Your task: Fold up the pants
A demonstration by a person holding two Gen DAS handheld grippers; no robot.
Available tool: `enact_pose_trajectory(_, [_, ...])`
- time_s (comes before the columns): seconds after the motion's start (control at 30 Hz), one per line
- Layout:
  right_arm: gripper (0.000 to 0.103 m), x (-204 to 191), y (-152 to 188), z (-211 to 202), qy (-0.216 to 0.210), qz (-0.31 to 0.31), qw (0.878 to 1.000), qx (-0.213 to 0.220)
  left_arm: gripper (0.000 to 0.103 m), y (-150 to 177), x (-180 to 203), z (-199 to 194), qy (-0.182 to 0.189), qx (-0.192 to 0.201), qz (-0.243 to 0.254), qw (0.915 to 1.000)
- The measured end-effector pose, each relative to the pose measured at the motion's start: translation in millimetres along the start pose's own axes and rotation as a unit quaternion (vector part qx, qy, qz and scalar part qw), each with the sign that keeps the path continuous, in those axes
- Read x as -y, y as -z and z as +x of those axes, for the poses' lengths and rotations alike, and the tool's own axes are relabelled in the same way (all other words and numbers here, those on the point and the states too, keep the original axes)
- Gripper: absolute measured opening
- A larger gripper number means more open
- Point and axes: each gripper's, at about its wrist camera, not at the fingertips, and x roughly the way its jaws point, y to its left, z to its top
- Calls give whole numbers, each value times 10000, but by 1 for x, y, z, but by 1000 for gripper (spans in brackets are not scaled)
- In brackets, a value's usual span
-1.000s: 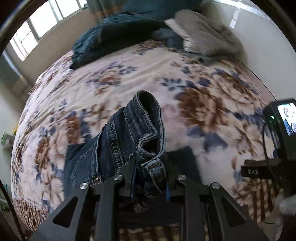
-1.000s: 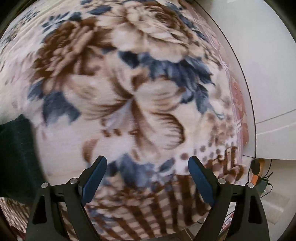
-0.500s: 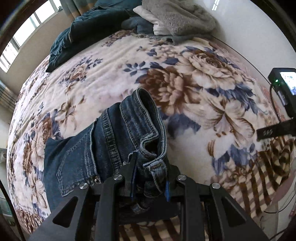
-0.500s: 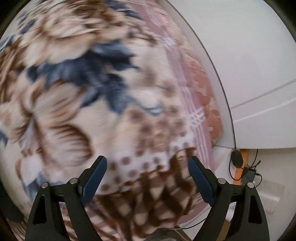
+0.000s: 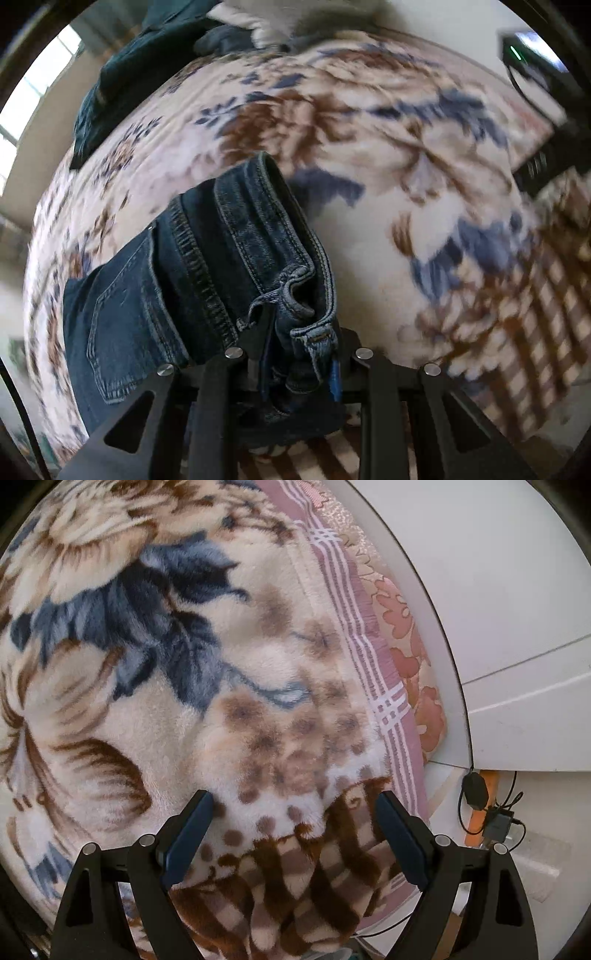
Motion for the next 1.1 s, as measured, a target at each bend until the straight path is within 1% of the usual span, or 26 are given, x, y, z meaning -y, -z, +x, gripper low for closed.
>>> enact_pose_trajectory(0.1, [97,-5,-3,4,209,-116,9997,-19,21,-1,0,0,-15,4,19,10000])
enact_pose_trajectory(0.13, [97,-6,-5,5,309,-143,9994,18,21,-1,-1,0,23,-8,-36,10000])
enact_pose_trajectory(0.3, [97,-6,-14,12,261,-35,9995,-158,21,-2,-2,-2,52,-34,-122,9999])
enact_pose_trajectory(0.37, [97,-7,-14,10,277,-64,9995,-168,23,-4,-1,-3,76,-97,-106,9999])
enact_pose_trajectory(0.4, [97,-8,-14,8,282,-100,9994,-154,26,-5,-4,-5,113,-118,-178,9997])
enact_pose_trajectory(0.43, [97,-9,-15,5,282,-135,9994,-147,34,-6,-9,-8,183,-131,-319,9992])
enact_pose_trajectory(0.47, [97,-9,-14,1,233,-153,9995,-142,38,-8,-15,-13,370,-222,-496,9978])
enact_pose_trajectory(0.5, [97,-8,-13,-7,97,-144,9998,-92,42,-10,-23,-17,589,-316,-701,9953])
enact_pose_trajectory(0.57, [97,-8,-8,-28,-313,-128,9994,56,47,-10,-49,-38,1097,-319,-1271,9853])
enact_pose_trajectory(0.6, [97,-10,-5,-42,-608,-140,9979,155,55,-10,-63,-50,1235,-257,-1503,9806])
enact_pose_trajectory(0.63, [97,-14,-2,-54,-882,-187,9956,241,74,-9,-74,-60,1278,-182,-1668,9775])
enact_pose_trajectory(0.7, [97,-31,7,-85,-1474,-382,9874,427,98,-7,-101,-75,1230,-111,-1992,9721])
enact_pose_trajectory(0.73, [97,-41,11,-96,-1741,-490,9823,479,98,-4,-118,-81,1157,-63,-2167,9693])
enact_pose_trajectory(0.77, [97,-54,15,-108,-2103,-623,9743,515,98,1,-137,-84,970,-36,-2332,9676])
enact_pose_trajectory(0.83, [97,-80,20,-126,-2824,-812,9547,480,98,14,-169,-79,582,-128,-2567,9647])
enact_pose_trajectory(0.87, [97,-98,22,-131,-3283,-875,9398,366,98,21,-184,-72,427,-219,-2687,9620])
enact_pose_trajectory(0.93, [97,-124,23,-131,-3725,-957,9229,157,98,37,-213,-53,154,-499,-2902,9555])
enact_pose_trajectory(0.97, [97,-141,23,-127,-3956,-1016,9128,-32,98,43,-224,-43,64,-676,-2962,9527])
enact_pose_trajectory(1.0, [97,-157,24,-121,-4094,-1073,9057,-222,98,53,-238,-33,-32,-821,-3057,9486])
enact_pose_trajectory(1.03, [94,-170,24,-114,-4138,-1107,9028,-377,98,59,-245,-28,-71,-889,-3100,9465])
enact_pose_trajectory(1.07, [91,-186,27,-106,-4236,-1145,8968,-561,98,67,-254,-20,-111,-1048,-3140,9435])
enact_pose_trajectory(1.1, [72,-198,30,-100,-4354,-1167,8902,-666,98,76,-264,-15,-165,-1160,-3224,9393])
